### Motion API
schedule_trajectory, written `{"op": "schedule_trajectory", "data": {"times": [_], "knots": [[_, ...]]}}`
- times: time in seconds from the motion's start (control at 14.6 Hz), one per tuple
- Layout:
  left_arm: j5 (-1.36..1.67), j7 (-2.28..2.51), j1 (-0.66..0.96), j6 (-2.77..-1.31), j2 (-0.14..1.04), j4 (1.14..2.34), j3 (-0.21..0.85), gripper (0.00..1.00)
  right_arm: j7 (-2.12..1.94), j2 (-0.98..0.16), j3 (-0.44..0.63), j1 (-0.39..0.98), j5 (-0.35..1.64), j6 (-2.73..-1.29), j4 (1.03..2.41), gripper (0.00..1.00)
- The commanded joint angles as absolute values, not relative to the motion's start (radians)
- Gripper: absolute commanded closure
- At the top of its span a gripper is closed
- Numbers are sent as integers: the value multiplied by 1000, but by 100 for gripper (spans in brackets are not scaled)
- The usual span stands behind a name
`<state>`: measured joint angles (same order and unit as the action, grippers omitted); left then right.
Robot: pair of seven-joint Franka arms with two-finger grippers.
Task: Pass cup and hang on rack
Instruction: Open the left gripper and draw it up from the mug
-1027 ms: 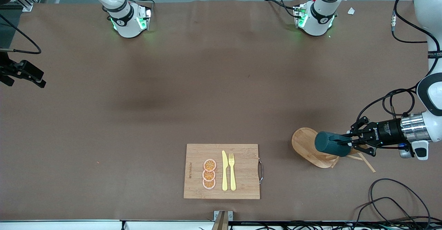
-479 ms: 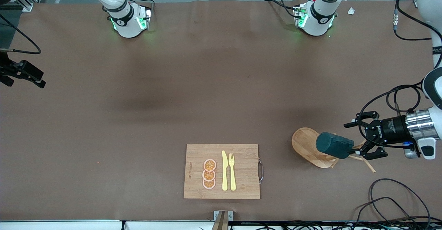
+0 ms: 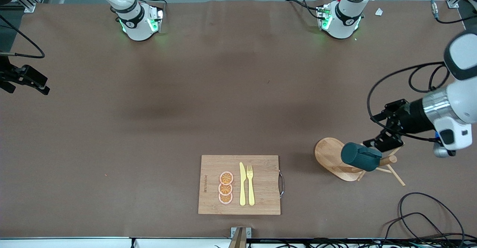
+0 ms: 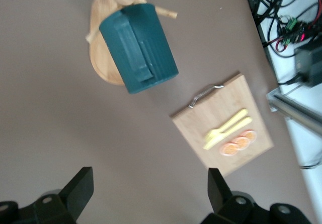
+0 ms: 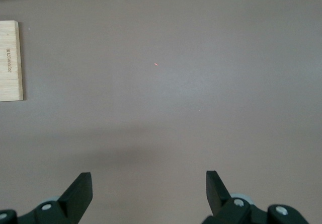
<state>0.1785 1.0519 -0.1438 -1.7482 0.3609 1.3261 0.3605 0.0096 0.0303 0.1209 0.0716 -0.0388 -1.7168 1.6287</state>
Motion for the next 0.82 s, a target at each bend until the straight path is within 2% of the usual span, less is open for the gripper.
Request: {"op": "schedule_trajectory", "data": {"times": [0.0, 0.21, 0.48, 0.75], "knots": [[23, 997, -153, -1679, 292, 1344, 449, 0, 2, 48, 112, 58, -43, -1712, 1638, 0], [-89, 843, -160, -1583, 246, 1342, 501, 0, 0, 48, 112, 58, -43, -1713, 1637, 0], [-124, 596, -146, -1470, 166, 1345, 488, 0, 0, 48, 113, 57, -43, -1713, 1638, 0], [-89, 436, -20, -1402, 62, 1408, 296, 0, 0, 48, 114, 57, -43, -1713, 1638, 0]]}}
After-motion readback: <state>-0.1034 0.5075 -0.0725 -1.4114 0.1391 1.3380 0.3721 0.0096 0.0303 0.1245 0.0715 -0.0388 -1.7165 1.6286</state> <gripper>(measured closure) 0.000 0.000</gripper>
